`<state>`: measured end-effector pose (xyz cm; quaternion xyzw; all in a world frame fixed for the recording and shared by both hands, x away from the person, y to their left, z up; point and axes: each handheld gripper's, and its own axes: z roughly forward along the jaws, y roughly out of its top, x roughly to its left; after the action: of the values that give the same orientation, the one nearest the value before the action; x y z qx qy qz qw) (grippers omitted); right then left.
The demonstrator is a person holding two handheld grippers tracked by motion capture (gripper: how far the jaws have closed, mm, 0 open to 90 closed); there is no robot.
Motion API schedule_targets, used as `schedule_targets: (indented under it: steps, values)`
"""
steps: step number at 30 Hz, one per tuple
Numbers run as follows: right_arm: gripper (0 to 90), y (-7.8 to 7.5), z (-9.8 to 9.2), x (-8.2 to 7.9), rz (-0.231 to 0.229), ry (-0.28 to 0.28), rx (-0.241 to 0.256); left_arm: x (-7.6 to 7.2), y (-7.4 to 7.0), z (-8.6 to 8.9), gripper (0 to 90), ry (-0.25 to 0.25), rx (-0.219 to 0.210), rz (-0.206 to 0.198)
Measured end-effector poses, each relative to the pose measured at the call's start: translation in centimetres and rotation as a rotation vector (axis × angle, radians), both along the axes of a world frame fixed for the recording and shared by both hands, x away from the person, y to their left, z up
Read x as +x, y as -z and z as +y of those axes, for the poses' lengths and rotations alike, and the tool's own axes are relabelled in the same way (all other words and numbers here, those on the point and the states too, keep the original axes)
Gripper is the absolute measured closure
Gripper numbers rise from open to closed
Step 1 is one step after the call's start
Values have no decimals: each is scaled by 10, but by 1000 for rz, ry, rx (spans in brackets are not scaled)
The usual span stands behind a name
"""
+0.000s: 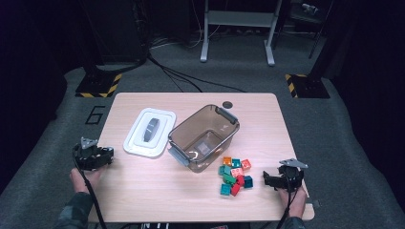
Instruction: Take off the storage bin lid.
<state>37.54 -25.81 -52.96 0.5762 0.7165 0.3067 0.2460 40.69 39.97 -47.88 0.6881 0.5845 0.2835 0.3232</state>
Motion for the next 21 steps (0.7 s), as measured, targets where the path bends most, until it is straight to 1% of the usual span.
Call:
schedule_targets:
  steps: [2, 3, 6, 7, 8, 9, 10, 11, 12, 13, 14, 15, 16, 17, 18, 19, 21]
  values:
    - [14, 0, 0, 0, 0, 0, 0, 0, -5, 0, 482, 7, 0, -2]
    - [15, 0, 0, 0, 0, 0, 0, 0, -6, -1, 482, 7, -7, -9]
    - [15, 0, 0, 0, 0, 0, 1, 0, -11, -2, 482, 17, -15, -9]
    - [15, 0, 0, 0, 0, -1, 1, 1, -12, -3, 482, 17, -21, -20]
    - [15, 0, 0, 0, 1, 0, 1, 2, -14, -4, 482, 23, -14, -19]
    - [16, 0, 0, 0, 0, -1, 1, 2, -16, -5, 482, 31, -17, -6]
    - [16, 0, 0, 0, 1, 0, 2, 3, -17, -7, 482, 25, -29, -20]
    - [16, 0, 0, 0, 1, -1, 1, 4, -18, -8, 482, 31, -23, -22]
    - [16, 0, 0, 0, 1, -1, 1, 5, -20, -9, 482, 34, -31, -18]
    - [16, 0, 0, 0, 0, -1, 1, 5, -22, -10, 482, 40, -28, -15]
    - [16, 0, 0, 0, 1, 0, 2, 6, -23, -12, 482, 42, -31, -26]
    - [16, 0, 0, 0, 1, 0, 1, 6, -25, -13, 482, 51, -27, -19]
    - [16, 0, 0, 0, 1, -1, 2, 7, -26, -15, 482, 49, -34, -31]
    - [16, 0, 0, 0, 1, -1, 2, 7, -28, -16, 482, 55, -33, -27]
    - [16, 0, 0, 0, 0, -1, 1, 8, -30, -17, 482, 60, -33, -34]
    - [16, 0, 0, 0, 1, 0, 2, 8, -32, -18, 482, 65, -37, -29]
    - [17, 0, 0, 0, -1, -2, 1, 10, -36, -20, 482, 73, -42, -33]
